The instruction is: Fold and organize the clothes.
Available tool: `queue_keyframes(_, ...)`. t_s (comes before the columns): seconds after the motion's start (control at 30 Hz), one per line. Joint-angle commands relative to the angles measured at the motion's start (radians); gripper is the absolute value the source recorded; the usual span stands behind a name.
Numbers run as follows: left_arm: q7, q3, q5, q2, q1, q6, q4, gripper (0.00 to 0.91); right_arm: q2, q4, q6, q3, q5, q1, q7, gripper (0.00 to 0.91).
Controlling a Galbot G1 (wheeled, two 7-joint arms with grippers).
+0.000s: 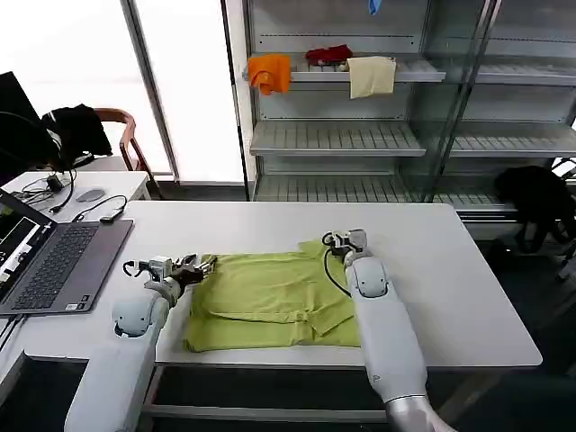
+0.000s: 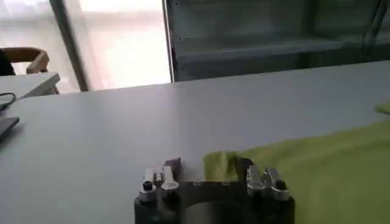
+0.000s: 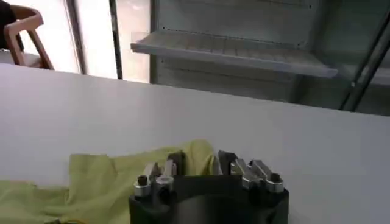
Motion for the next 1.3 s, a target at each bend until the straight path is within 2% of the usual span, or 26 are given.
queue_keyframes(0.03, 0.006, 0.003, 0.010, -0.001, -0.005, 0.002, 0.010, 0.081, 0.049, 0.000, -0.004, -0.006, -0.013, -0.008, -0.016, 0.000)
queue_keyframes(0.1, 0.009, 0.003, 0.011, -0.002, -0.002, 0.001, 0.001, 0.020, 0.049, 0.011, -0.004, -0.007, -0.008, -0.014, -0.019, 0.000)
queue_keyframes(0.17, 0.012, 0.004, 0.011, -0.004, 0.000, 0.002, -0.006, 0.010, 0.049, 0.018, -0.004, -0.010, -0.001, -0.018, -0.020, 0.000)
queue_keyframes(0.33, 0.017, 0.004, 0.010, -0.003, 0.006, 0.001, -0.022, 0.010, 0.049, 0.055, -0.002, -0.014, 0.037, -0.024, -0.011, 0.000)
queue_keyframes(0.53, 0.011, -0.006, -0.020, 0.001, 0.011, -0.001, -0.059, 0.010, 0.038, 0.169, -0.003, -0.043, 0.155, -0.040, 0.030, 0.000)
queue_keyframes(0.83, 0.006, -0.021, -0.074, 0.013, 0.038, -0.002, -0.131, 0.010, -0.039, 0.367, -0.007, -0.084, 0.267, -0.149, 0.067, 0.000)
queue_keyframes(1.0, 0.011, -0.038, -0.102, 0.023, 0.092, -0.002, -0.198, 0.010, -0.082, 0.515, -0.008, -0.082, 0.285, -0.251, 0.064, 0.000)
queue_keyframes(1.3, 0.062, -0.094, -0.164, 0.057, 0.228, -0.013, -0.304, 0.010, -0.110, 0.667, -0.007, -0.036, 0.289, -0.447, 0.043, 0.000)
